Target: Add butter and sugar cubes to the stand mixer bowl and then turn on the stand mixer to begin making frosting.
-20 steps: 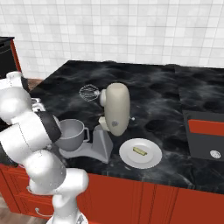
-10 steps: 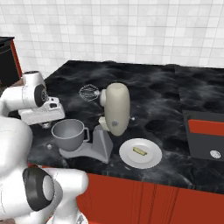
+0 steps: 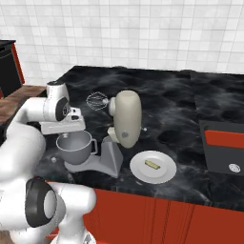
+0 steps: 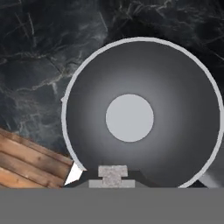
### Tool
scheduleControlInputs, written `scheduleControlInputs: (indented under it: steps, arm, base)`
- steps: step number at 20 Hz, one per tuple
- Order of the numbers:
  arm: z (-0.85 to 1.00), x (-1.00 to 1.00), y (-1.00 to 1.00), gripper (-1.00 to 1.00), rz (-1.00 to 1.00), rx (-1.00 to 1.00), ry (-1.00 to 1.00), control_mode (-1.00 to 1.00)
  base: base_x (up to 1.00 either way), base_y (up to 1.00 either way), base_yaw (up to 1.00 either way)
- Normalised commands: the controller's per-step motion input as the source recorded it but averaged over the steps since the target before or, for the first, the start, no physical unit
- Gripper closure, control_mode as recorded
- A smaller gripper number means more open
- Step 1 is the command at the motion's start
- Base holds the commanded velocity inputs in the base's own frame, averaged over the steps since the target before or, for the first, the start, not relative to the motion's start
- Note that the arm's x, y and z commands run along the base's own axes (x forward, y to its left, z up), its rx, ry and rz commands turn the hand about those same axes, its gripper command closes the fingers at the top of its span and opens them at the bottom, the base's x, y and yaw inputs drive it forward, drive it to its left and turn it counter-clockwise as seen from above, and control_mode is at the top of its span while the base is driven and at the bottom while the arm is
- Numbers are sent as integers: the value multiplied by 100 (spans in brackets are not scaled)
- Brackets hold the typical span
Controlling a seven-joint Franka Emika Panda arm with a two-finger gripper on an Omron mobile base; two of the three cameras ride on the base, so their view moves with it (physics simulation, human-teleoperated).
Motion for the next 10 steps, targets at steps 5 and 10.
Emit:
scheduleControlInputs:
  steps: [5,10]
  arm:
    - [-18,57,-1,100,-7,0,11,-100]
    - [-53,24,0,100,-6,0,8,-100]
  base:
    - [0,0,0]
    - [0,0,0]
